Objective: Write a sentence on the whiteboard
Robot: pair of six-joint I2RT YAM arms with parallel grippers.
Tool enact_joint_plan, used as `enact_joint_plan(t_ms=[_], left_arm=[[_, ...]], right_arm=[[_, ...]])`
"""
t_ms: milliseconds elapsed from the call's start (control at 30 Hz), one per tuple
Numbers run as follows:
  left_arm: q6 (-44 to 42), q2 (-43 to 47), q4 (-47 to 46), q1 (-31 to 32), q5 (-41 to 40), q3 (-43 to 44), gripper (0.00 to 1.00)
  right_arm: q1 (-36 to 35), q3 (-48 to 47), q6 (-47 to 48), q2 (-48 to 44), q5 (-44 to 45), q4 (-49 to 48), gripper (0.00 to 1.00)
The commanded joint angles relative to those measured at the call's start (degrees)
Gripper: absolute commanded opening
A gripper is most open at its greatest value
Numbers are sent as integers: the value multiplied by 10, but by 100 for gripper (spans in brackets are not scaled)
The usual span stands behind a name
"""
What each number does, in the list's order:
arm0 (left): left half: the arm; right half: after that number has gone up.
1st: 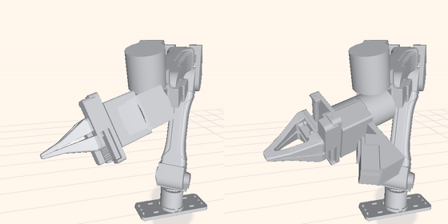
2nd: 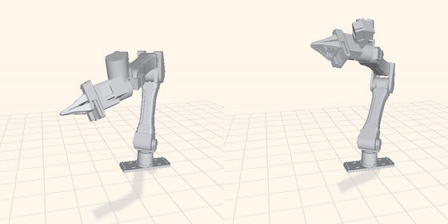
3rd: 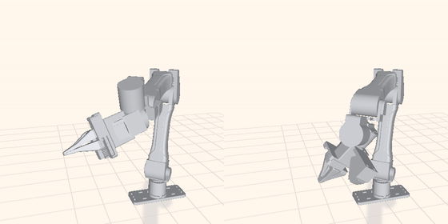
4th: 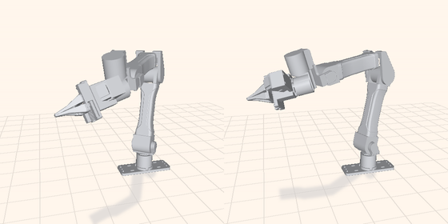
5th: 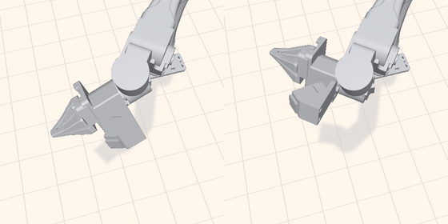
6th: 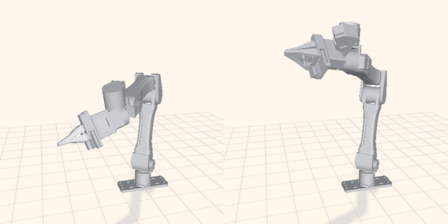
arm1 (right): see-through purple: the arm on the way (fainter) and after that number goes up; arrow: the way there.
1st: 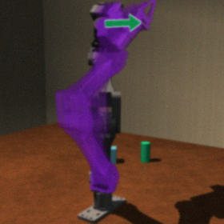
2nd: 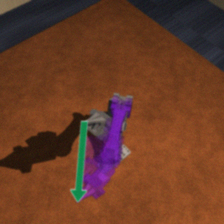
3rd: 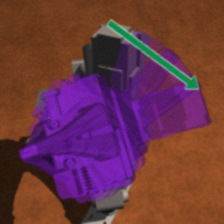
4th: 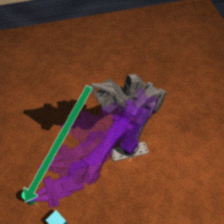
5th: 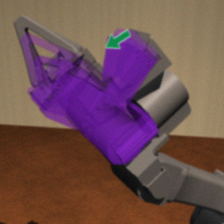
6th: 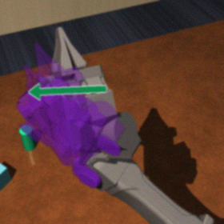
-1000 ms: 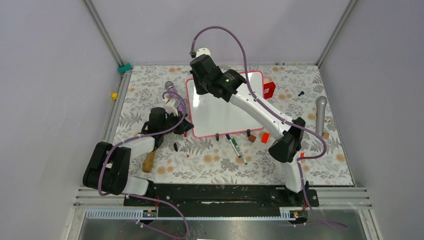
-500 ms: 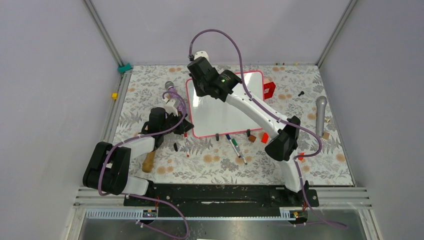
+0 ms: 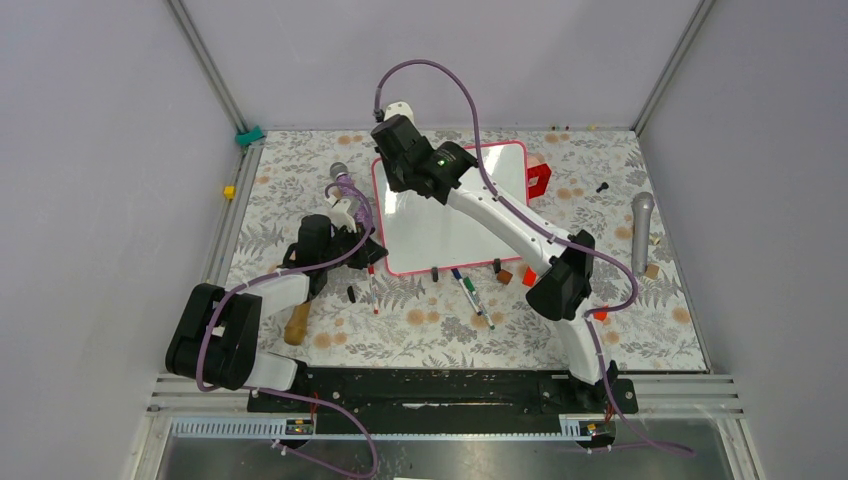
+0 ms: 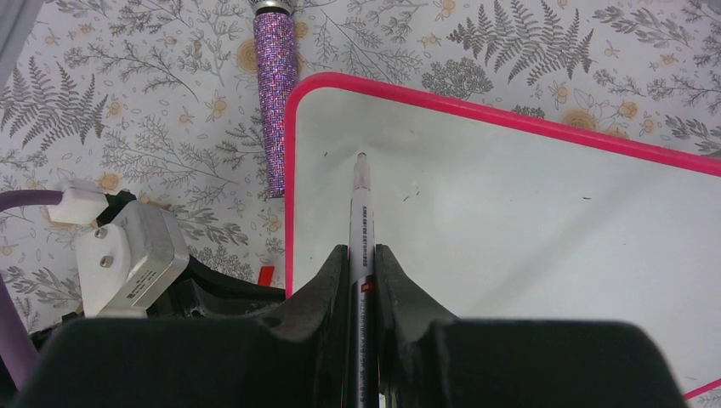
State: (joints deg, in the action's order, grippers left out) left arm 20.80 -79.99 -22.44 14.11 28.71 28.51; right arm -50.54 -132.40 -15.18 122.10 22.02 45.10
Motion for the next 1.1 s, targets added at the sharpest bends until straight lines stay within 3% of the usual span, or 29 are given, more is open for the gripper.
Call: enact_joint_plan(t_ms=[0, 1067], left_arm=[[-1, 2, -26, 1, 23, 15, 8], [-1, 4, -29, 1, 23, 13, 8]], right_arm=[[-7, -32, 14, 6, 24, -29, 0], [-7, -56, 23, 33, 37, -24, 0]])
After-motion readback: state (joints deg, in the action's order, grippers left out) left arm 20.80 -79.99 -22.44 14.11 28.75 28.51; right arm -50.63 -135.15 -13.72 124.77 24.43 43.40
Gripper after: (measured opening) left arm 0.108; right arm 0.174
